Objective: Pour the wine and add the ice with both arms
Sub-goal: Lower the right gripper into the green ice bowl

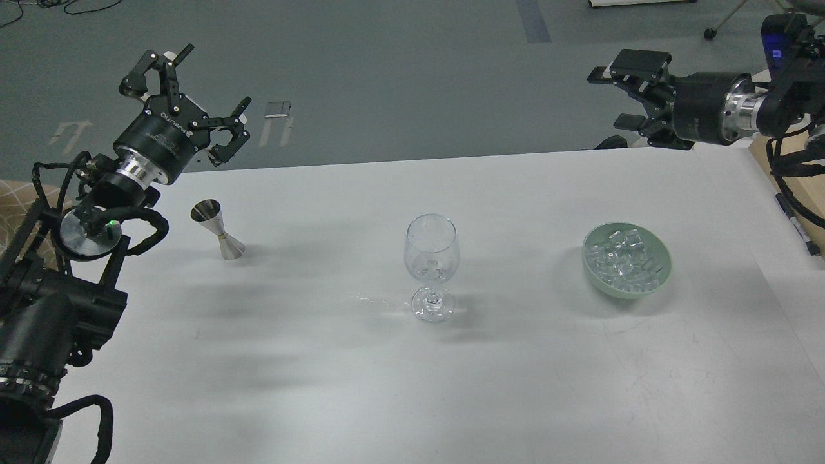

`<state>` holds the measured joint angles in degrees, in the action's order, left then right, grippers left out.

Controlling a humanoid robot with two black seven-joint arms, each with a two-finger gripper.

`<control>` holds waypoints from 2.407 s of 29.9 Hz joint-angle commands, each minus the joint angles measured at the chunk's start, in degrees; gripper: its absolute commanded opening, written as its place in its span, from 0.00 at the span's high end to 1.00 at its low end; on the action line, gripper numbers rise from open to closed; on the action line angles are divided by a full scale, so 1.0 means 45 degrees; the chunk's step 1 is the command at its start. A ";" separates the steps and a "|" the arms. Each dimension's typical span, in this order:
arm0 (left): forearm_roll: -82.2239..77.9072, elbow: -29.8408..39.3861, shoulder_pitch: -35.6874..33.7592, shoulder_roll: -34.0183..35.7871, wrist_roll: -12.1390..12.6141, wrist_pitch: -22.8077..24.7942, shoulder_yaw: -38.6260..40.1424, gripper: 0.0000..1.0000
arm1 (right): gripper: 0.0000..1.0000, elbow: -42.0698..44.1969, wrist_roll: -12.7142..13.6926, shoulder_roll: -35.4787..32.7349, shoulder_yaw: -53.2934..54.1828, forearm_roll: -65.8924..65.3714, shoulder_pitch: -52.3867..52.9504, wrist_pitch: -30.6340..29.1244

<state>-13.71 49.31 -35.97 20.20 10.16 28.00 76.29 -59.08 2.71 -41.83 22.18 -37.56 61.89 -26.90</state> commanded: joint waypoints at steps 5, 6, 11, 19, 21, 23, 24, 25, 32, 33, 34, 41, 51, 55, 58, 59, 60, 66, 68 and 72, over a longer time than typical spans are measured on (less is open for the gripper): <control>0.0000 -0.0001 -0.0113 -0.0016 0.0009 0.0000 -0.0001 0.02 | 0.03 -0.0017 -0.0056 -0.0020 -0.0085 -0.2236 -0.0121 0.0450; 0.0000 -0.0001 -0.0133 -0.0016 0.0009 0.0000 -0.0001 0.02 | 0.03 -0.0017 -0.0095 -0.0020 -0.0085 -0.2684 -0.0121 0.0606; 0.0000 -0.0001 -0.0152 -0.0016 0.0009 0.0000 -0.0001 0.02 | 0.03 -0.0036 -0.0154 -0.0001 -0.0066 -0.3488 -0.0102 0.0822; 0.0000 0.0038 -0.0133 0.0003 0.0009 0.0000 -0.0001 0.02 | 0.02 -0.0505 -0.0135 -0.0138 -0.0066 -0.3782 -0.0082 0.0979; 0.0000 0.0116 -0.0133 0.0023 0.0009 0.0000 -0.0020 0.02 | 0.00 -0.0641 -0.0134 -0.0138 -0.0047 -0.3704 -0.0082 0.0959; 0.0000 0.0271 -0.0133 0.0062 0.0009 0.0000 -0.0001 0.02 | 0.00 -0.1010 -0.0135 -0.0254 -0.0066 -0.3723 -0.0082 0.0959; 0.0000 0.0369 -0.0133 0.0082 -0.0010 0.0000 -0.0001 0.02 | 0.00 -0.1129 -0.0115 -0.0313 -0.0085 -0.3723 -0.0102 0.0959; 0.0000 0.0467 -0.0133 0.0120 0.0009 0.0000 0.0018 0.02 | 0.00 -0.1207 -0.0134 -0.0371 -0.0085 -0.3723 -0.0121 0.0940; 0.0000 0.0487 -0.0035 0.0043 0.0009 0.0000 0.0175 0.02 | 0.00 -0.1266 -0.0135 -0.0314 -0.0476 -0.4892 -0.0199 0.0940; 0.0000 0.0487 -0.0035 0.0023 0.0009 0.0000 0.0175 0.02 | 0.00 -0.1305 -0.0135 -0.0313 -0.0495 -0.5031 -0.0219 0.0940; 0.0000 0.0487 -0.0035 0.0023 0.0009 0.0000 0.0175 0.02 | 0.00 -0.1344 -0.0135 -0.0313 -0.0515 -0.5206 -0.0238 0.0940; 0.0000 0.0487 -0.0074 0.0062 0.0009 0.0000 0.0175 0.02 | 0.02 -0.2086 -0.0057 -0.0372 -0.1276 -0.6282 -0.0434 0.0978; 0.0000 0.0468 -0.0074 0.0003 0.0009 0.0000 0.0175 0.02 | 0.04 -0.2788 -0.0017 -0.0859 -0.1900 -0.7822 -0.0687 0.0978; 0.0000 0.0487 -0.0074 0.0023 -0.0011 0.0000 0.0194 0.02 | 0.06 -0.3433 -0.0037 -0.1464 -0.2252 -0.8196 -0.0824 0.0979; 0.0000 0.0468 -0.0074 -0.0016 -0.0011 0.0000 0.0194 0.02 | 0.06 -0.3863 -0.0037 -0.1641 -0.2390 -0.8254 -0.1019 0.0959; 0.0000 0.0487 -0.0074 -0.0016 -0.0011 0.0000 0.0194 0.02 | 0.05 -0.3941 -0.0037 -0.1719 -0.2409 -0.8255 -0.1039 0.0978; 0.0000 0.0487 -0.0074 -0.0016 -0.0011 0.0000 0.0194 0.02 | 0.05 -0.3981 -0.0037 -0.1797 -0.2410 -0.8255 -0.1078 0.0979; 0.0000 0.0487 -0.0055 -0.0016 -0.0011 0.0000 0.0194 0.02 | 0.11 -0.4235 -0.0037 -0.2129 -0.2410 -0.8799 -0.1663 0.0998; 0.0000 0.0487 -0.0055 -0.0016 -0.0011 0.0000 0.0194 0.02 | 0.13 -0.4235 -0.0037 -0.2149 -0.2409 -0.9112 -0.1703 0.1037; 0.0000 0.0487 -0.0074 -0.0055 -0.0011 0.0000 0.0194 0.02 | 0.20 -0.4196 -0.0037 -0.2169 -0.2410 -0.9466 -0.1860 0.1037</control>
<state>-13.72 51.51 -36.19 20.05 10.11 28.00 77.17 -78.10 2.54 -51.53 11.33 -79.35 53.85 -22.28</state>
